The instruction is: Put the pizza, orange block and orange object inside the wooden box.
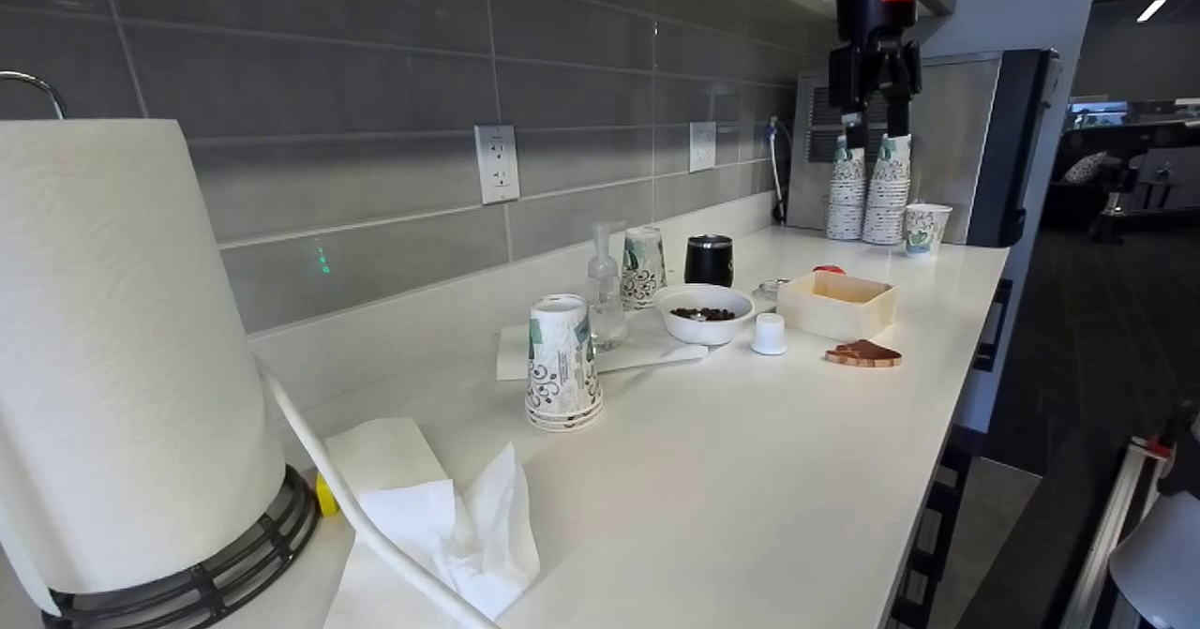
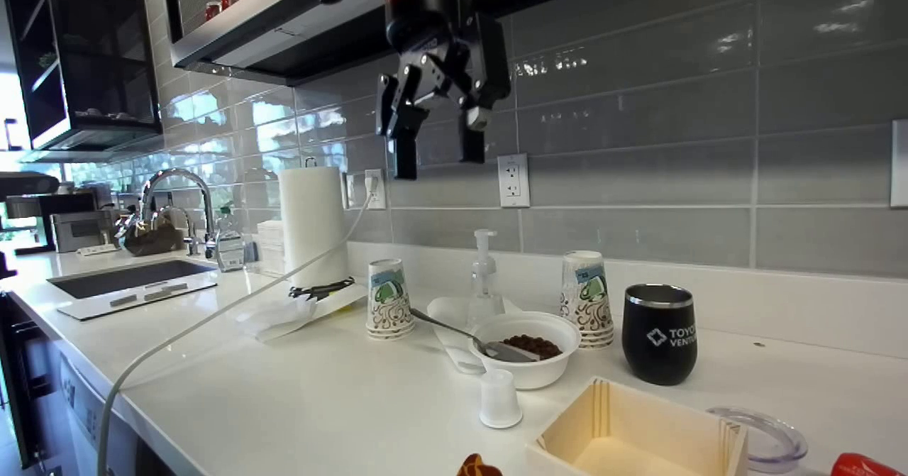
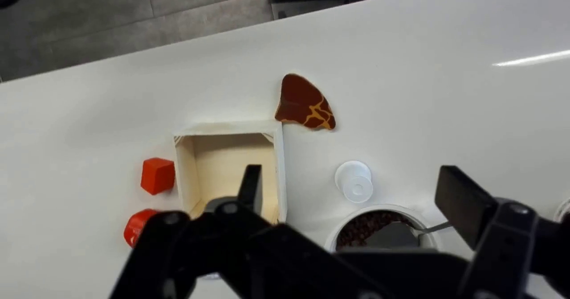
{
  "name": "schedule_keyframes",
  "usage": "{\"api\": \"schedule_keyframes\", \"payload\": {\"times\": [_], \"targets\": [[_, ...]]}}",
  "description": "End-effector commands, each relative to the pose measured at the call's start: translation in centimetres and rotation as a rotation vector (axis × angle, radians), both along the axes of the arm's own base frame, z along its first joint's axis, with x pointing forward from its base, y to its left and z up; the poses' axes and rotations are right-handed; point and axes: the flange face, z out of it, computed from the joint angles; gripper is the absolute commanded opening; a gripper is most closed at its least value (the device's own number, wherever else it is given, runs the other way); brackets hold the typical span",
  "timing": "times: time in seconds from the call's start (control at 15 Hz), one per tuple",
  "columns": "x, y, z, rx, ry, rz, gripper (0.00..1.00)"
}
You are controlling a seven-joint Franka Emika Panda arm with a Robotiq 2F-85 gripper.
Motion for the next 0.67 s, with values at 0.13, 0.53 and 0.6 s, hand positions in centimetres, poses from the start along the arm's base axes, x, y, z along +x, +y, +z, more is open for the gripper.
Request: {"api": "schedule_keyframes", "payload": {"times": [0.13, 0.53, 0.6], "targets": [[-1.9, 0.7, -6.0, 0.001, -0.044, -0.295, 1.00], [-2.7, -2.5, -12.3, 0.075, -0.146, -0.561, 1.00], [-2.8, -2.9, -13.1, 0.086, -0.162, -0.588, 1.00]]}}
